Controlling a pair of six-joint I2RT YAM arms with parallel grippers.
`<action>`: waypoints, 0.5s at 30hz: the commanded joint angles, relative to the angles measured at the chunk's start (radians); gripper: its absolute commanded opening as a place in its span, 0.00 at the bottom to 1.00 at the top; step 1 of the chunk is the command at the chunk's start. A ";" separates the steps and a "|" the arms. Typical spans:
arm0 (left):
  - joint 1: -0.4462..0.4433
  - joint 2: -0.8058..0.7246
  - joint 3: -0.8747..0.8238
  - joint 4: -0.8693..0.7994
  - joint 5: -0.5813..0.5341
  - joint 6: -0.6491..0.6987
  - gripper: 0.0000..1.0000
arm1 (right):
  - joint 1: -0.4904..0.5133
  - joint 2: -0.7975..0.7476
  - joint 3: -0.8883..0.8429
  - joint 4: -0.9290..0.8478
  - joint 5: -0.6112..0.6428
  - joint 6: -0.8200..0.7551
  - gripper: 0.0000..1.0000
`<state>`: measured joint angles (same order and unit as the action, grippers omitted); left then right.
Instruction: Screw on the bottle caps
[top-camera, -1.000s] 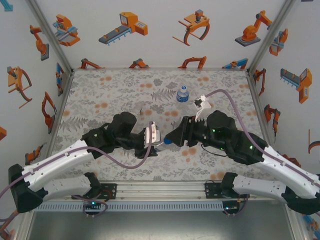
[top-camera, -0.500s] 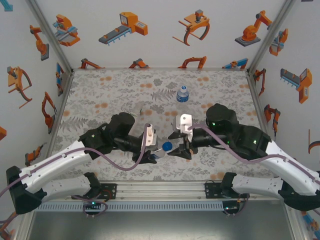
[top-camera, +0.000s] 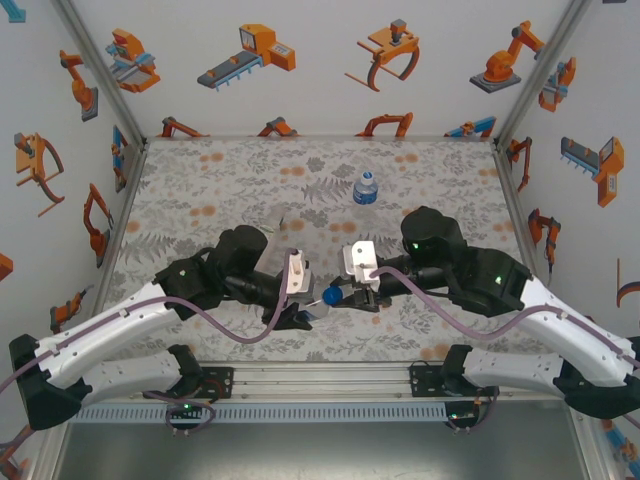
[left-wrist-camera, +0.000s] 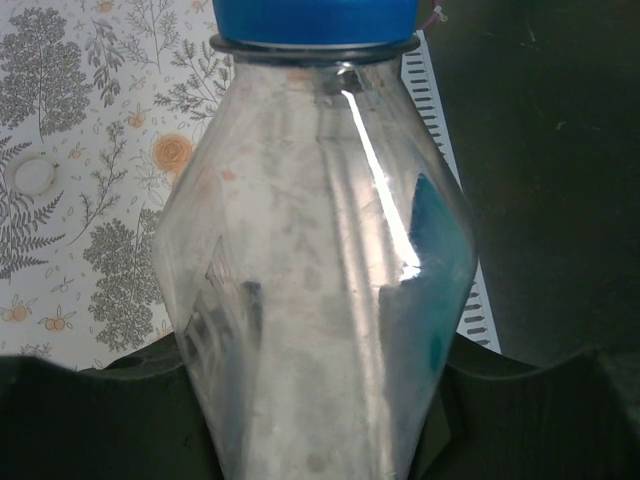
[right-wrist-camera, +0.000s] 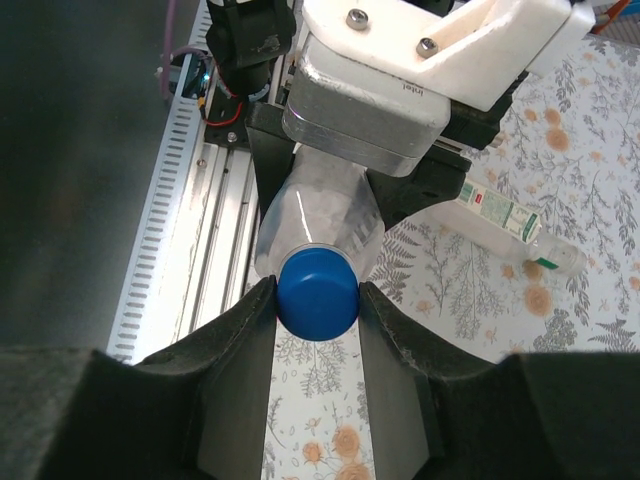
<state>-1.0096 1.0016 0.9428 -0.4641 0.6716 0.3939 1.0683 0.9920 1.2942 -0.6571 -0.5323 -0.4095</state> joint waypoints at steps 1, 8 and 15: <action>-0.006 -0.014 0.038 -0.005 0.025 -0.009 0.00 | 0.000 -0.001 -0.012 0.035 -0.029 -0.012 0.36; -0.005 -0.013 0.036 -0.005 0.020 -0.003 0.00 | 0.000 0.000 -0.026 0.048 0.007 0.055 0.03; -0.006 0.004 0.024 0.013 -0.137 0.001 0.00 | 0.001 -0.005 -0.083 0.161 0.344 0.709 0.00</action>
<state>-1.0088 1.0027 0.9428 -0.4946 0.6121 0.3904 1.0714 0.9737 1.2263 -0.5709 -0.3843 -0.0597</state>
